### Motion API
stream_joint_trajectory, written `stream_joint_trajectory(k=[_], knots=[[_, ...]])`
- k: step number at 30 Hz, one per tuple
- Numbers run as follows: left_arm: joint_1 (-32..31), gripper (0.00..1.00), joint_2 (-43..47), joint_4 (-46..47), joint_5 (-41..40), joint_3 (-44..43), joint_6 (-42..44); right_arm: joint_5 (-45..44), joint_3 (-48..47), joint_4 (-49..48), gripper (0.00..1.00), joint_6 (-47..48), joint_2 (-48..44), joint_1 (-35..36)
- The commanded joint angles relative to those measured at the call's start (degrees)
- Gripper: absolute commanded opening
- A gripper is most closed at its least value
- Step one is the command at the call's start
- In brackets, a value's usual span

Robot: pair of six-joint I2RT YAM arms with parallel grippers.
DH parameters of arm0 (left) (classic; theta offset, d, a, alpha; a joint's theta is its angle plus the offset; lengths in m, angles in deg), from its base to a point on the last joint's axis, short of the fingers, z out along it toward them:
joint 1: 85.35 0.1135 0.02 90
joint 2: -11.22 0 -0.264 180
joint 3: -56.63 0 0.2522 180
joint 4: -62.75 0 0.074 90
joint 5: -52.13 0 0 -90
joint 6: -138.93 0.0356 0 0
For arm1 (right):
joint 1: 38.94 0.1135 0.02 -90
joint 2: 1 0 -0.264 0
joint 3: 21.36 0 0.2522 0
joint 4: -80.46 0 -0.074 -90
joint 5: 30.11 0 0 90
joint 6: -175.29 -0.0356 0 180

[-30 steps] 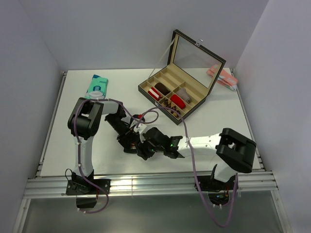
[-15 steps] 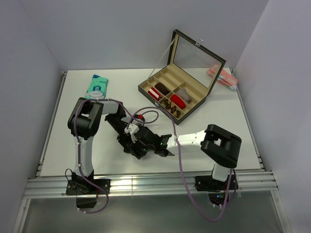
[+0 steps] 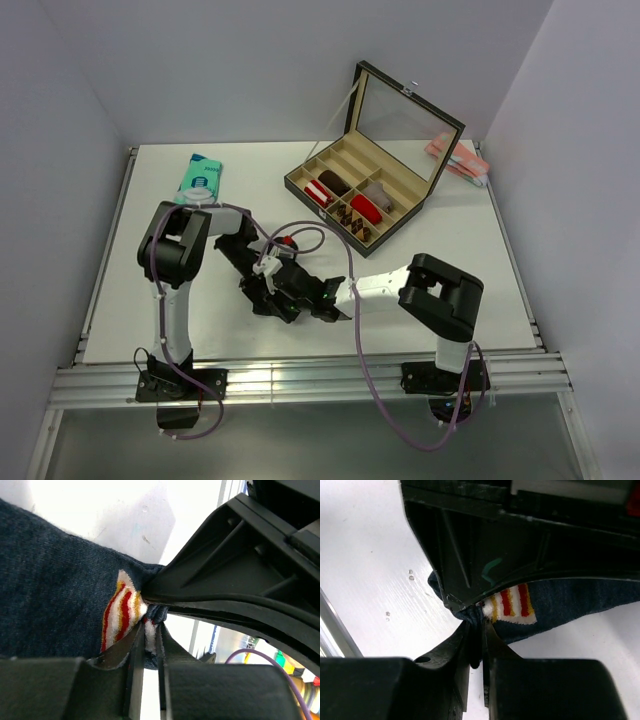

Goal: Roll the socks
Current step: Roll the sock at the center of the board.

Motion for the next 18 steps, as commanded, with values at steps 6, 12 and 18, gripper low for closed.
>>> stream_joint_trajectory(k=[6,12,18], knots=[[2.1,0.27,10.4,16.3,-1.1,5.2,-7.3,4.1,4.0,-1.8,0.0,-6.3,-2.8,-1.6],[5.0,0.27,19.4,28.1,-1.9,10.1,-17.0,10.3,7.9,-2.4,0.0,-8.6,-5.6,-3.0],[8.5,0.25,28.6,36.1,-4.3,15.9,-21.2,19.9,8.2,0.1,0.0,-11.2,-5.4,-6.6]])
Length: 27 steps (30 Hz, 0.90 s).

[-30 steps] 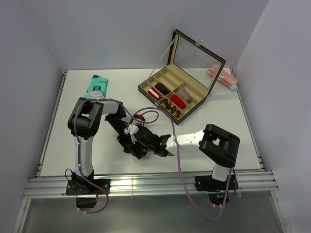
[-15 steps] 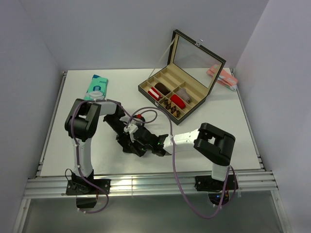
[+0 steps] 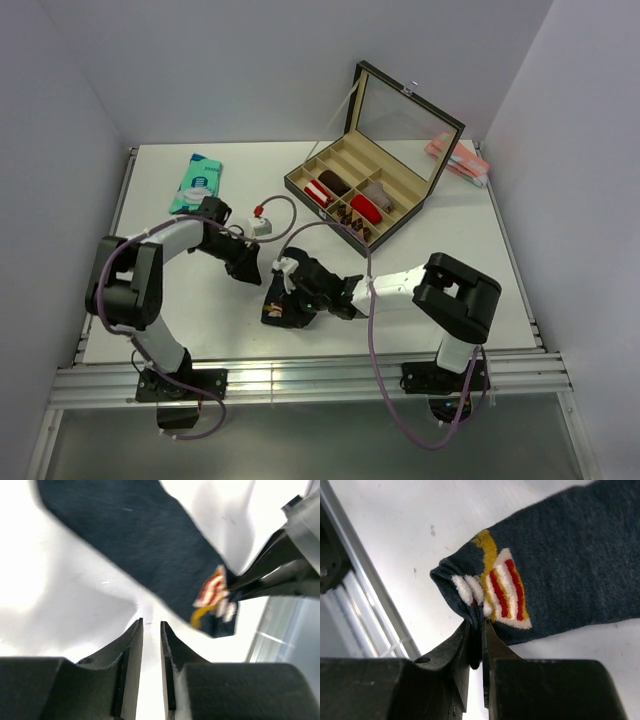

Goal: Roll the socks
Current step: Roll the sock at the center of the board.

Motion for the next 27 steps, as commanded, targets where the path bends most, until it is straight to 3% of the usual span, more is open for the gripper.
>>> stream_joint_trajectory(k=[1,6,9,12,13,16,23,27], knots=[[1.6,0.25,7.0,10.1,-2.0,4.4,-4.0,8.7,-0.5,5.5,0.0,-3.0,0.2,-3.3],[2.1,0.25,20.4,19.5,-8.0,12.0,-5.6,16.1,-5.3,12.4,0.0,-5.9,4.7,-8.6],[2.0,0.31,28.5,23.8,-9.6,16.7,-4.0,21.9,-6.9,13.4,0.0,-10.4,6.7,-10.8],[0.7,0.43,35.1,26.8,-11.3,20.6,-1.0,26.8,-9.7,15.2,0.0,-13.2,8.6,-13.0],[0.0,0.51,36.5,27.9,-13.7,22.8,-0.7,28.8,-10.6,16.4,0.0,-13.9,9.0,-13.4],[-7.0,0.54,40.8,32.7,-24.3,27.0,-0.3,30.8,-15.2,20.3,0.0,-14.8,10.5,-13.7],[-24.1,0.53,50.3,38.9,-33.8,38.1,4.9,34.0,-18.9,22.3,0.0,-19.4,14.9,-14.8],[-26.8,0.49,50.3,40.3,-34.9,40.8,4.9,32.6,-19.4,23.9,0.0,-20.1,16.5,-15.1]])
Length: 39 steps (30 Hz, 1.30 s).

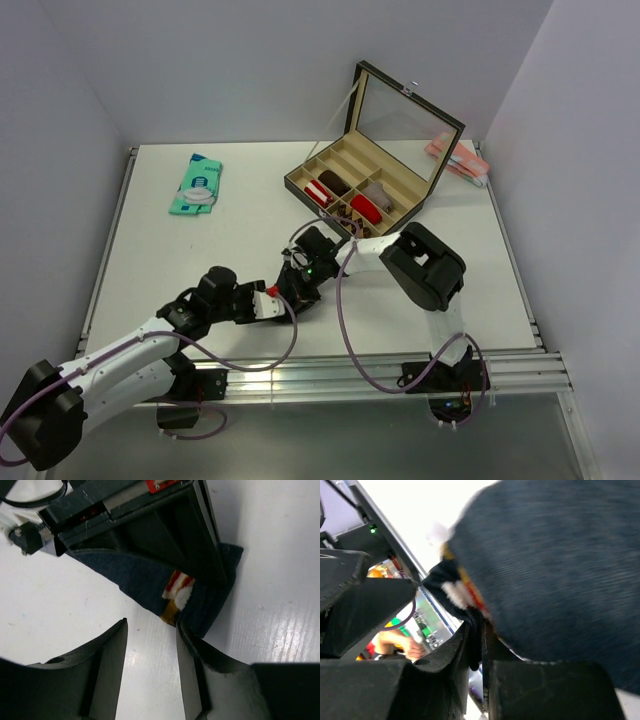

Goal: Roll the socks
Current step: Roll the sock at the center of the board.

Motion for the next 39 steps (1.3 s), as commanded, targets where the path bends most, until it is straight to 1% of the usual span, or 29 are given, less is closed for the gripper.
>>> stream_joint_trajectory(k=[1,3,5,6,12,14,17,19,23,25,27,34,37,38,39], knots=[[-1.4,0.48,1.4,4.5,-3.7,1.4,1.6,0.8,-1.3,2.9,0.0,-2.5,1.0,-0.8],[-1.7,0.49,1.3,3.0,-1.6,0.8,1.4,0.5,-0.8,2.6,0.0,-3.2,1.2,-1.3],[-2.8,0.51,0.9,2.1,-1.4,0.8,1.8,0.5,-0.3,1.9,0.0,-4.5,1.4,-1.7],[-3.5,0.55,0.6,1.9,-1.8,0.8,2.3,0.7,-0.2,1.6,0.0,-4.8,1.5,-2.0],[-6.4,0.56,-1.2,2.6,-2.8,1.9,4.9,1.5,-0.3,0.3,0.0,-7.1,2.1,-2.6],[-7.7,0.56,-2.0,3.1,-3.4,2.3,5.9,2.2,-1.1,1.5,0.0,-7.8,3.1,-3.0],[-9.0,0.57,-3.1,4.9,-4.4,3.4,7.3,2.8,-1.4,1.2,0.0,-8.6,3.6,-3.2],[-9.8,0.56,-4.6,7.9,-5.2,3.8,7.7,3.3,-1.2,0.8,0.0,-8.8,3.3,-3.2],[-10.7,0.55,-6.5,11.0,-5.6,4.6,8.5,4.4,0.7,-1.0,0.0,-9.7,2.5,-3.7],[-11.5,0.55,-7.4,14.7,-6.9,5.4,8.8,4.5,1.0,-0.7,0.0,-9.1,2.2,-3.9],[-11.8,0.54,-8.7,16.4,-7.9,6.0,9.1,4.9,1.7,-0.8,0.0,-8.8,1.9,-3.9],[-12.3,0.46,-12.2,15.9,-5.8,5.9,11.9,6.4,4.8,-3.5,0.0,-9.5,0.3,-4.7],[-12.7,0.39,-14.2,13.8,-4.4,5.3,12.6,6.3,5.2,-3.6,0.0,-8.7,-0.2,-4.7],[-12.9,0.35,-14.7,11.6,-4.0,4.0,12.4,6.1,5.3,-3.7,0.03,-8.6,-0.5,-4.8],[-13.0,0.33,-15.7,10.4,-3.7,3.3,12.4,5.8,5.4,-3.3,0.07,-8.3,-0.7,-4.7]])
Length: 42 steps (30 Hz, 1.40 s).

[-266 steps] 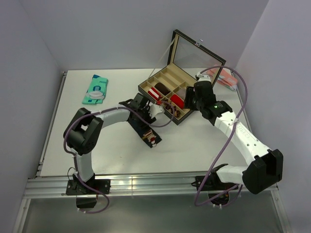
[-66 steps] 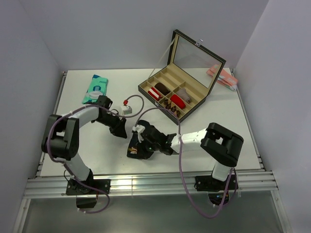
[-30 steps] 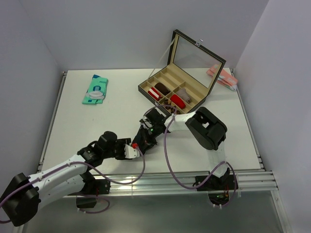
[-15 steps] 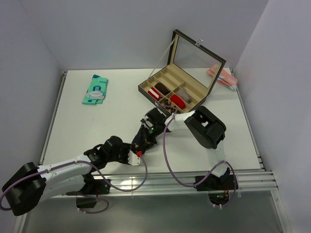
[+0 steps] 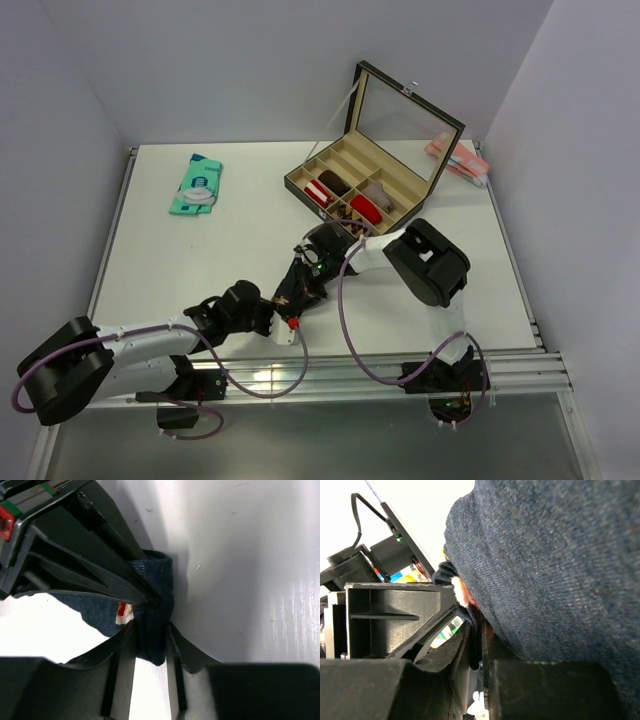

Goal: Roll the socks
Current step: Roll the sock at the center of the board.

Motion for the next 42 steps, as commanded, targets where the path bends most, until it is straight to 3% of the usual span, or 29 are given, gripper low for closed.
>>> stream_joint_trajectory(k=[1,2,6,9,11,15,21,29,32,36,42], knots=[[-0.5,0.32,-3.0,-7.3,2.5,-2.2,1.0,-0.1,1.3,2.6,0.11,-0.1,-2.7,-0.3],[-0.6,0.3,-3.5,-9.0,3.9,-3.8,1.1,-0.8,1.3,2.9,0.19,0.2,-3.1,-0.4],[-0.6,0.22,-8.0,-19.1,7.4,-8.9,-0.4,-4.3,0.6,5.6,0.31,2.1,-5.1,-0.4],[-0.6,0.1,-11.6,-23.5,8.4,-12.9,-1.6,-10.5,1.4,7.2,0.39,3.5,-8.3,-0.7],[-0.6,0.04,-13.6,-26.2,8.2,-15.0,-2.1,-14.4,2.3,7.3,0.47,4.1,-12.2,-1.0],[-0.5,0.01,-17.1,-29.8,7.0,-17.7,-3.8,-24.6,7.1,5.4,0.56,2.8,-22.7,-2.2],[-0.5,0.02,-20.9,-39.5,7.7,-23.6,-5.4,-39.5,11.7,8.5,0.56,1.0,-35.8,-4.0],[-0.3,0.03,-31.7,-57.1,13.3,-38.5,-5.7,-56.7,19.8,12.7,0.57,-0.9,-53.5,-4.5],[0.9,0.04,-37.1,-63.9,19.1,-44.1,-4.2,-60.3,24.5,12.0,0.57,-1.9,-63.6,-4.5],[3.2,0.06,-43.2,-71.2,25.1,-49.8,-1.8,-58.6,29.8,8.8,0.59,0.9,-77.4,-4.4],[7.8,0.06,-54.5,-82.4,32.9,-58.3,4.1,-57.5,36.4,5.8,0.55,5.7,-87.9,-0.7]])
